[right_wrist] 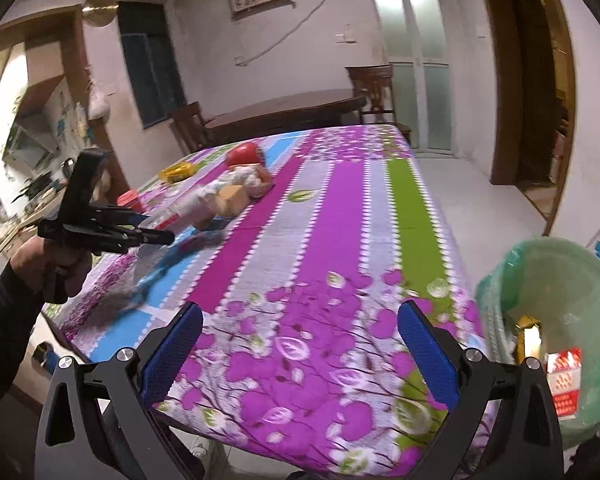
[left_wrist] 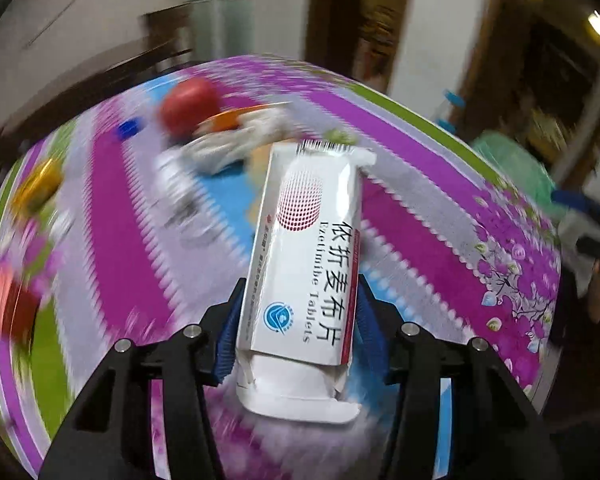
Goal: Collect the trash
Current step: 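Lift the white tablet box with the left tool while the right tool grasps a tan sponge block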
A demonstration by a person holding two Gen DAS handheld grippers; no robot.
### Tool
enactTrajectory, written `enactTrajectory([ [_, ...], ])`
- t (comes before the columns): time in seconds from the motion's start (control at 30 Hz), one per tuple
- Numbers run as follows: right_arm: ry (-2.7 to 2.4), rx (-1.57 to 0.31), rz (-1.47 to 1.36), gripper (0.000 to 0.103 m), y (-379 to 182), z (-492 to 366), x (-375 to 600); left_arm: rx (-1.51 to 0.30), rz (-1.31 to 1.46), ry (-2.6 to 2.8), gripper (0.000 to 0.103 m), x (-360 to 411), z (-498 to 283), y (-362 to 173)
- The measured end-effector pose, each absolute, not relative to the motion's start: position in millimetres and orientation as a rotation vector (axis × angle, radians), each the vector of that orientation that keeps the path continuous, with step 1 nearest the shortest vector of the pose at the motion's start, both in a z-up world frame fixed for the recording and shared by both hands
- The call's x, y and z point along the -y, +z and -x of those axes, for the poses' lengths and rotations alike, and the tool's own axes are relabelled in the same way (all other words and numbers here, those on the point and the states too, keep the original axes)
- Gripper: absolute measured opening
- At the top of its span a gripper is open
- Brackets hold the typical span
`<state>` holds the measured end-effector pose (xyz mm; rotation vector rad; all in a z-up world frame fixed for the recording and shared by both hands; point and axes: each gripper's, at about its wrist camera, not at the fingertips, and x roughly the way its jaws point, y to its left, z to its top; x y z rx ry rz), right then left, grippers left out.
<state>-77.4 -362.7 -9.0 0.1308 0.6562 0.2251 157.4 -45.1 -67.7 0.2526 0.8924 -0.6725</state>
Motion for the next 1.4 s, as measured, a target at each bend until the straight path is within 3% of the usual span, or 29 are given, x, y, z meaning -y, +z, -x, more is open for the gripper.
enactTrajectory([
  [0.1,0.27,-0.673,-0.132,0.098,-11,63,350,-0.886,-0.232,-0.584,0.05,17,-146,-70],
  [0.23,0.323,-0.682,-0.129,0.098,-9,44,330,-0.915,-0.235,-0.509,0.073,4,-151,-83],
  [0.37,0.368,-0.677,-0.114,0.098,-2,19,308,-0.891,-0.147,-0.521,0.085,10,-161,-76],
  [0.63,0.43,-0.724,-0.111,0.098,2,-45,268,-0.921,-0.108,-0.423,0.084,11,-199,-82],
  [0.77,0.44,-0.749,-0.08,0.096,-2,-73,244,-0.932,-0.094,-0.433,0.062,4,-203,-91],
  [0.8,0.441,-0.76,-0.072,0.095,-4,-80,239,-0.926,-0.093,-0.437,0.06,3,-202,-91],
  [0.97,0.435,-0.788,-0.021,0.074,-10,-107,225,-0.89,-0.059,-0.464,0.054,-15,-189,-85],
  [1.2,0.396,-0.784,-0.026,0.067,-5,-150,238,-0.85,0.035,-0.458,0.054,-61,-175,-71],
  [1.27,0.383,-0.77,-0.01,0.058,1,-165,238,-0.862,0.035,-0.461,0.054,-62,-177,-75],
  [1.4,0.353,-0.775,0.037,0.05,6,-200,236,-0.88,0.044,-0.478,0.054,-58,-179,-84],
])
